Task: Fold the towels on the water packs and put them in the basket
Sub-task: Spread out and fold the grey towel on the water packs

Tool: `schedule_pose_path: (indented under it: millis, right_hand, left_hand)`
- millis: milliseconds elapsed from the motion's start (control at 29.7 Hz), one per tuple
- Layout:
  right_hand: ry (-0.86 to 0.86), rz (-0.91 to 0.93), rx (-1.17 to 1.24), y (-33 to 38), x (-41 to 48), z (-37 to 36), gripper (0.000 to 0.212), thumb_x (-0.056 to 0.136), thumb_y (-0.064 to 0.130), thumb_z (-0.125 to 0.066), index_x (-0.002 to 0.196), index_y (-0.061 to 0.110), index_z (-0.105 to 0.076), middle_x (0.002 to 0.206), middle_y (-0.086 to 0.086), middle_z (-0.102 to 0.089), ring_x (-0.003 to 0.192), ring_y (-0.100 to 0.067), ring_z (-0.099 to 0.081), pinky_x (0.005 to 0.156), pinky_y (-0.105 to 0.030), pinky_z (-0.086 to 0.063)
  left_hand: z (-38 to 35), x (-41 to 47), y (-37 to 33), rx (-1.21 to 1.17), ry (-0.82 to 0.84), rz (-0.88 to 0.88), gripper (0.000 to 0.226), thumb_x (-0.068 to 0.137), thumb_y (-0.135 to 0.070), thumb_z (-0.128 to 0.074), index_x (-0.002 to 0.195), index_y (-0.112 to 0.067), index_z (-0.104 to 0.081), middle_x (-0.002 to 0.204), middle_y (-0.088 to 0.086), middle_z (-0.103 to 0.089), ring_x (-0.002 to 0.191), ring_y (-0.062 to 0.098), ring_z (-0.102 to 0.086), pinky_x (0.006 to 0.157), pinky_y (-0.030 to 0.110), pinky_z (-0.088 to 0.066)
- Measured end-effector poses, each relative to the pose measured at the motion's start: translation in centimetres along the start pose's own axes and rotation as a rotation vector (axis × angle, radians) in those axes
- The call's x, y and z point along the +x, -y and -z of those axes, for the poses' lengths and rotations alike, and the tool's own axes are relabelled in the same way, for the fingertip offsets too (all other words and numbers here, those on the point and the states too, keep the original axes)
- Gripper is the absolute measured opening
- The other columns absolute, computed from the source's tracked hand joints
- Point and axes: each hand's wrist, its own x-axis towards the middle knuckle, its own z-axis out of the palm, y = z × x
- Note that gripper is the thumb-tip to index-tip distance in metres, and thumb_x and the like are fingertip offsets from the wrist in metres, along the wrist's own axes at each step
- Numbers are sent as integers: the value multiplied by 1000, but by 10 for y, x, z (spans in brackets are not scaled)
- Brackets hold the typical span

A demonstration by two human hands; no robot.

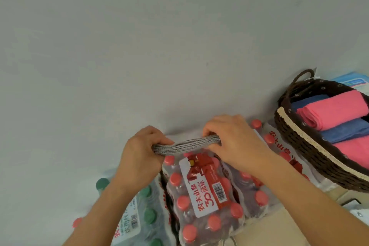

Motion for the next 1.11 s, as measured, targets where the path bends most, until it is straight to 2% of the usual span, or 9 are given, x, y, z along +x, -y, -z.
schedule_pose_path:
  millis: [101, 303, 471, 538, 606, 707, 808, 909, 1111]
  right_hand:
    - [-22, 108, -76, -2, -23, -27, 24, 71, 13, -77, 84, 25, -60, 88, 13, -57, 84, -9, -50, 75, -29, -38]
    - [251, 173, -145, -23, -89, -83, 45, 55, 3, -78, 84, 24, -52, 95, 6, -54, 80, -13, -49, 63, -27, -38]
    - [511, 106, -77, -27, -92, -64, 32, 77, 45, -63, 105, 39, -48, 118, 18, -40, 104, -2, -47, 86, -32, -32]
    - [458, 95, 31, -23, -78, -58, 25, 85, 52, -47, 103, 37, -54, 112, 22, -45, 103, 2, -44, 90, -31, -31]
    - [238, 90, 137, -17, -63, -66, 20, 90, 38, -47, 100, 28, -60, 109, 15, -55, 101, -3, -50, 87, -28, -41]
    - [164, 52, 110, -9, -56, -99, 39, 92, 30, -43, 126, 15, -54, 138, -5, -50, 126, -20, -48, 101, -35, -46]
    - [266, 63, -85, -9, -66, -124, 59, 94, 40, -31, 144, 8, -39, 151, -11, -36, 142, -24, -31, 111, -40, -34]
    - [273, 87, -163, -14, -75, -131, 63, 97, 45, -27, 146, 7, -34, 154, -13, -30, 143, -26, -25, 110, -40, -20]
    - [303, 49, -219, -25, -77, -133, 69, 97, 58, -13, 150, 15, -27, 156, -15, -23, 144, -31, -21, 112, -45, -20]
  left_hand:
    - [-22, -40, 6, 102, -8, -89, 31, 62, 5, -65, 78, -22, -67, 82, -20, -51, 76, 1, -48, 64, 11, -39]
    - [-76, -105, 10, 349, 331, -162, 19, 58, -30, -41, 76, -26, -48, 80, -9, -48, 73, 16, -47, 57, 27, -39]
    - [-73, -113, -4, 507, 478, -189, 33, 48, -37, -64, 77, -30, -50, 77, -10, -51, 70, 13, -51, 54, 28, -41]
    - [-69, -106, -10, 525, 467, -166, 24, 51, -38, -65, 70, -29, -53, 70, -11, -51, 64, 12, -52, 49, 27, -41]
    - [-75, -96, -12, 490, 368, -129, 5, 66, -31, -59, 68, -27, -56, 71, -9, -52, 64, 14, -53, 46, 28, -43]
    - [-97, -88, -9, 403, 212, -4, 28, 85, -28, -49, 108, -19, -62, 111, -2, -59, 102, 20, -56, 77, 32, -52]
    - [-118, -99, -1, 507, 240, 69, 58, 93, -39, -44, 145, -14, -37, 152, 5, -34, 142, 22, -27, 110, 43, -33]
    - [-122, -109, 8, 550, 274, 103, 63, 96, -49, -32, 151, -18, -23, 159, 5, -17, 147, 21, -9, 116, 49, -20]
    - [-116, -103, 22, 521, 319, 137, 78, 89, -69, -26, 152, -26, -11, 161, 0, -2, 147, 16, 4, 114, 46, -8]
